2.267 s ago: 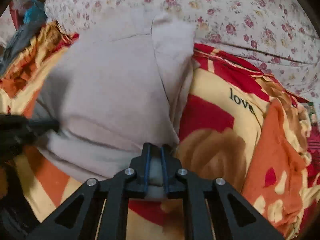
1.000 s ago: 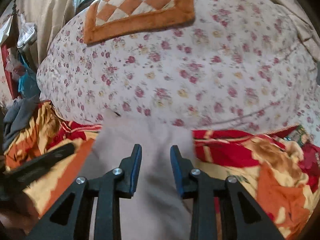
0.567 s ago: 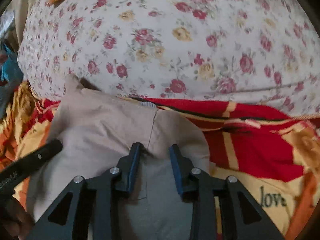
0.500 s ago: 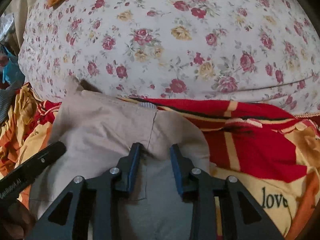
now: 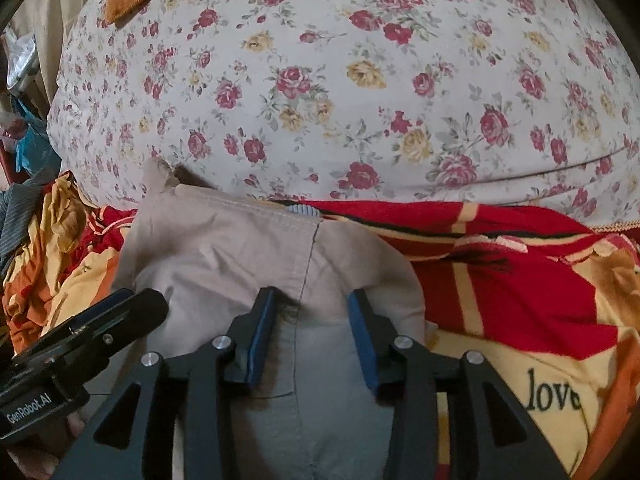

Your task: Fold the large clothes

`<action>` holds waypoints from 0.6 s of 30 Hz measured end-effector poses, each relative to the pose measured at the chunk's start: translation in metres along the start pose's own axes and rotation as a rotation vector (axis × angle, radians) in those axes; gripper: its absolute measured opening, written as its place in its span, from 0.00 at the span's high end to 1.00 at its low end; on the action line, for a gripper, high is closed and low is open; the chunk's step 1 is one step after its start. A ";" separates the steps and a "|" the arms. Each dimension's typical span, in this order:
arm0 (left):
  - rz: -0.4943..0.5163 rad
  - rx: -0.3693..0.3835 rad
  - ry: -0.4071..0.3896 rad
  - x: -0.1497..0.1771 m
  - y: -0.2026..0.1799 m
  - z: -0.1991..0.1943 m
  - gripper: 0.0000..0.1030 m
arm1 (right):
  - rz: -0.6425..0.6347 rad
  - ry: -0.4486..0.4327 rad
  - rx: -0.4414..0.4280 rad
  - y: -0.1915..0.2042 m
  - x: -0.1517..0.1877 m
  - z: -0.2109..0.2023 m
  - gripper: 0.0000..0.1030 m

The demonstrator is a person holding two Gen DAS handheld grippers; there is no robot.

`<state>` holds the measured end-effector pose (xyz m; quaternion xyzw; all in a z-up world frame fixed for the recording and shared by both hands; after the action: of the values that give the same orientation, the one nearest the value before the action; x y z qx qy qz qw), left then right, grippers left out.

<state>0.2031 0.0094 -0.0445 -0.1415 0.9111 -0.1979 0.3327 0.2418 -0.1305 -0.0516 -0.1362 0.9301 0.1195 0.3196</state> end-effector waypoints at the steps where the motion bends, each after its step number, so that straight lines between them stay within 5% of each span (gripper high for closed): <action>1: 0.002 -0.003 -0.003 0.000 0.000 0.000 0.36 | -0.002 -0.003 0.003 0.000 0.000 -0.002 0.61; 6: 0.028 -0.025 -0.057 -0.006 -0.005 -0.020 0.36 | -0.015 -0.038 0.007 0.005 -0.007 -0.032 0.61; 11: 0.054 -0.026 -0.176 -0.003 -0.018 -0.083 0.36 | 0.005 -0.111 0.106 0.002 0.004 -0.111 0.56; 14: 0.072 -0.018 -0.215 0.016 -0.017 -0.130 0.35 | -0.010 -0.133 0.121 0.006 0.034 -0.155 0.41; 18: 0.090 -0.060 -0.152 0.056 -0.006 -0.173 0.17 | 0.022 -0.139 0.106 0.005 0.091 -0.198 0.22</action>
<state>0.0475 0.0281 0.0488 -0.1250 0.8941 -0.1442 0.4052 0.0600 -0.2036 0.0439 -0.1003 0.9120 0.0828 0.3890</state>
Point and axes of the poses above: each gripper's, at about its wrist camera, not at the fingertips, and z roughly the way its jaws point, y to its left, x to its underside, the point moved 8 cm from there along z, roughly the way its jaws point, and after that the axes turned 8 degrees about -z, right-handed, at the moved point
